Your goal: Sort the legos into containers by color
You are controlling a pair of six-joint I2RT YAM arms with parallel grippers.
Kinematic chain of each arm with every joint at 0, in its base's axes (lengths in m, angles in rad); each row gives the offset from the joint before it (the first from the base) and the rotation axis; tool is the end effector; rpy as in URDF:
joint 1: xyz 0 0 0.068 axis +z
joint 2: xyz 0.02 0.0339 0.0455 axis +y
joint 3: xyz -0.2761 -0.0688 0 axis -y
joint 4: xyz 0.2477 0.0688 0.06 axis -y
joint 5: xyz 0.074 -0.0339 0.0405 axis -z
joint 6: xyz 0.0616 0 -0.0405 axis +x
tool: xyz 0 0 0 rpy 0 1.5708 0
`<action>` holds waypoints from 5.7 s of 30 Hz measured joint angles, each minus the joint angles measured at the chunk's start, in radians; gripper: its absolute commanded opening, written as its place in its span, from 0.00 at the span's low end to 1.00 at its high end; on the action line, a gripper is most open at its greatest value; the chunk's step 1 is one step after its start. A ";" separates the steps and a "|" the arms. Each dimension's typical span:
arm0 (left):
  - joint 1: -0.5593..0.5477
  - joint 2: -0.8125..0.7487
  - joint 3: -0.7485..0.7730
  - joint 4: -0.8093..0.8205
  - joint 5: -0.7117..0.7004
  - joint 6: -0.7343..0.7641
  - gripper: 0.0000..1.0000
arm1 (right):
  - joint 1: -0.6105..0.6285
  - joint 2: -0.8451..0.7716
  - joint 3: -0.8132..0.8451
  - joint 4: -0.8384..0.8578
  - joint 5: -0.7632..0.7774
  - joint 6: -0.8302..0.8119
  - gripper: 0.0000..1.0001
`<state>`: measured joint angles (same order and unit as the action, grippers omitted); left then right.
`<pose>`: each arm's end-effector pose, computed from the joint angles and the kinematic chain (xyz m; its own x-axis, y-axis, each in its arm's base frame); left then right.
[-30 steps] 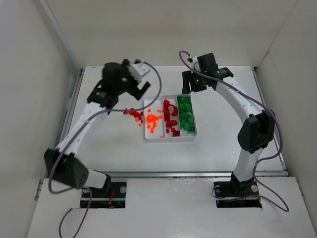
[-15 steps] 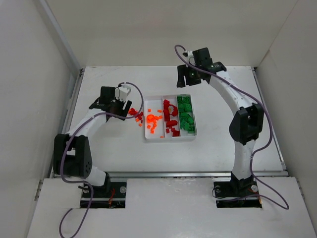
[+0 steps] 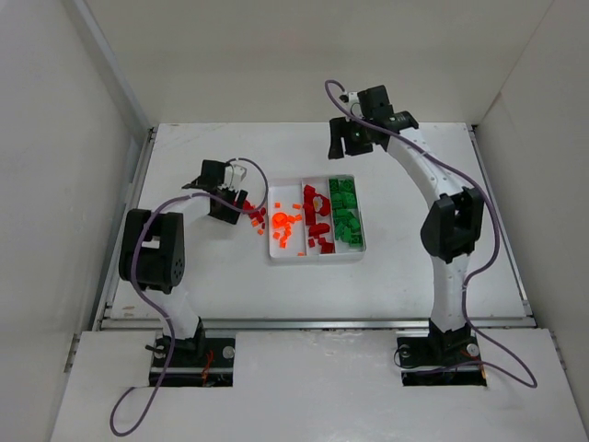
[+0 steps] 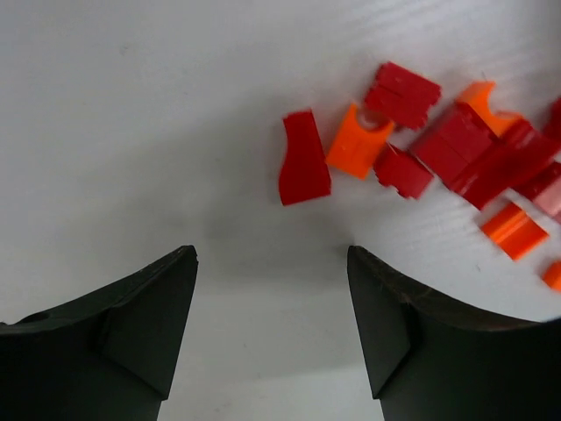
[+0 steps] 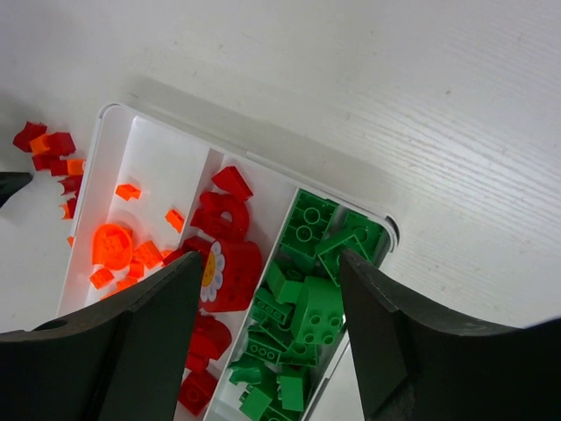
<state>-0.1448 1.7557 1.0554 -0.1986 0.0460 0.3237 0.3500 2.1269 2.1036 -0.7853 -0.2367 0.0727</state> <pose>0.3788 -0.0581 0.1651 -0.6794 0.4202 -0.6016 0.4098 0.8973 0.1639 0.4715 0.1875 0.3054 -0.7129 -0.1851 -0.6764 -0.4348 0.8734 0.2193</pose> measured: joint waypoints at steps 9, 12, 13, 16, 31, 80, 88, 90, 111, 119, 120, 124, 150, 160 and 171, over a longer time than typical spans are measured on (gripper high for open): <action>-0.005 0.087 0.081 0.068 -0.040 -0.051 0.47 | -0.028 0.010 0.043 -0.004 0.002 0.000 0.70; -0.006 0.127 0.129 0.077 -0.038 -0.064 0.42 | -0.029 0.032 0.074 -0.006 0.003 0.000 0.70; -0.006 0.129 0.132 0.078 -0.036 -0.066 0.40 | -0.029 0.038 0.080 -0.008 0.003 0.000 0.70; -0.006 0.130 0.132 0.078 -0.028 -0.069 0.35 | -0.029 0.044 0.084 -0.012 0.003 0.000 0.70; -0.011 0.169 0.188 0.055 0.037 -0.069 0.38 | -0.029 0.048 0.089 -0.017 0.000 0.000 0.70; -0.542 0.149 0.360 -0.060 0.245 0.118 0.74 | -0.029 -0.218 -0.263 0.008 0.072 -0.024 0.70; -0.502 0.130 0.458 -0.132 0.210 0.070 0.71 | -0.029 -0.230 -0.248 0.008 0.040 -0.024 0.70; -0.449 0.085 0.468 -0.146 0.196 0.051 0.70 | -0.027 -0.222 -0.207 0.003 0.029 -0.023 0.70; -0.032 -0.249 -0.105 -0.064 0.135 0.201 0.61 | 0.227 -0.107 -0.143 0.013 -0.005 0.060 0.72; -0.037 -0.079 -0.105 0.025 0.119 0.164 0.60 | 0.220 -0.134 -0.162 0.012 0.050 0.062 0.72; -0.040 -0.063 -0.084 0.037 0.116 0.162 0.60 | 0.219 -0.134 -0.153 0.011 0.058 0.061 0.72; -0.055 0.000 -0.025 0.068 0.119 0.148 0.57 | 0.211 -0.135 -0.123 0.011 0.070 0.054 0.72; -0.069 0.101 0.109 0.010 0.138 0.142 0.00 | 0.142 -0.119 -0.074 0.008 0.070 0.047 0.72; -0.051 0.000 0.128 -0.125 0.158 0.163 0.00 | 0.142 -0.119 -0.057 0.009 0.068 0.047 0.72; -0.157 -0.068 0.239 -0.203 0.175 0.187 0.00 | 0.117 -0.128 -0.132 0.042 0.048 0.047 0.72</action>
<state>-0.3016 1.6875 1.2942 -0.4011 0.2211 0.5110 0.4671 1.9987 1.9713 -0.7433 -0.1890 0.1196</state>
